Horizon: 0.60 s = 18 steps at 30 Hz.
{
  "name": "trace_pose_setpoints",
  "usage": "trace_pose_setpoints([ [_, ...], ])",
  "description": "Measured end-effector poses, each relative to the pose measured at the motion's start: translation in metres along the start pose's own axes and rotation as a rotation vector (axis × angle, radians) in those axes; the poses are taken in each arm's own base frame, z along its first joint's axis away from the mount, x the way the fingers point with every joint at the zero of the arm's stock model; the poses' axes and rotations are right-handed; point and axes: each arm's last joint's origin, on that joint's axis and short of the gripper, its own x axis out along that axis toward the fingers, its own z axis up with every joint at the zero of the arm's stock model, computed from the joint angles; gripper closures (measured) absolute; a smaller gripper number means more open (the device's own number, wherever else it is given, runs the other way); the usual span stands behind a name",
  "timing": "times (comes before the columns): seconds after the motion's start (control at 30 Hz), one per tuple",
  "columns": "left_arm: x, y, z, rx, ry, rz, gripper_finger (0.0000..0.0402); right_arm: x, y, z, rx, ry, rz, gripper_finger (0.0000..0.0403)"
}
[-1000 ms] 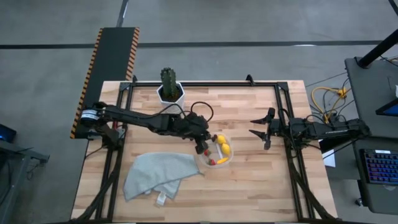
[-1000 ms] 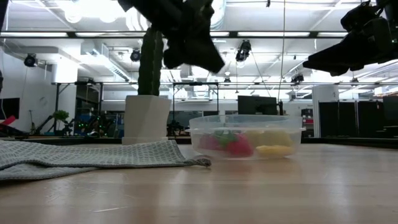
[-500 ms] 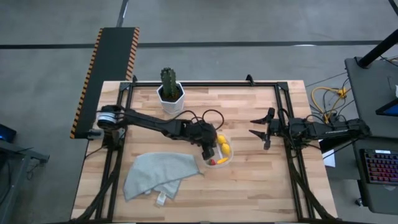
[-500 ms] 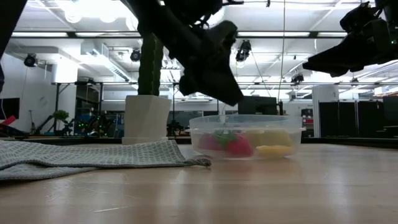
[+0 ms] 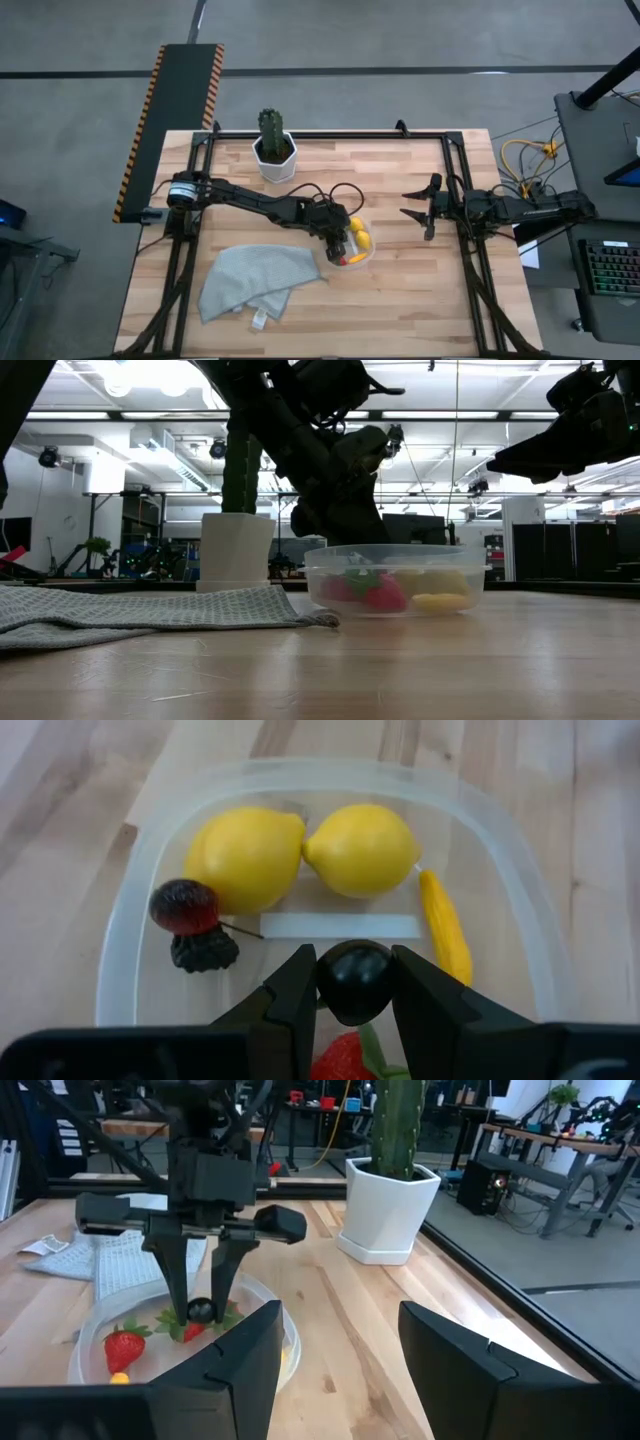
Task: Pick and placing Produce into tupperware
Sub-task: Put the black cherry into the transparent container, then return to Home Position
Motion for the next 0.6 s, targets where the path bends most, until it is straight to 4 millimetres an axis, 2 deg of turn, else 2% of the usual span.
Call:
trace_pose_setpoints([
  [0.17, 0.0013, 0.0004, -0.0009, 0.0, 0.005, 0.002, 0.0315, 0.0, 0.0, 0.0, 0.0, 0.0, 0.001, 0.0209],
  [0.43, 0.0034, 0.0009, -0.0022, 0.0, 0.011, 0.005, 0.0237, 0.0, 0.0001, 0.0, 0.0, 0.0, 0.001, 0.0209],
  [0.6, 0.0031, 0.0006, -0.0014, 0.008, 0.009, 0.005, 0.0211, 0.0, 0.0001, 0.0, 0.0, 0.0, 0.001, 0.0209],
])
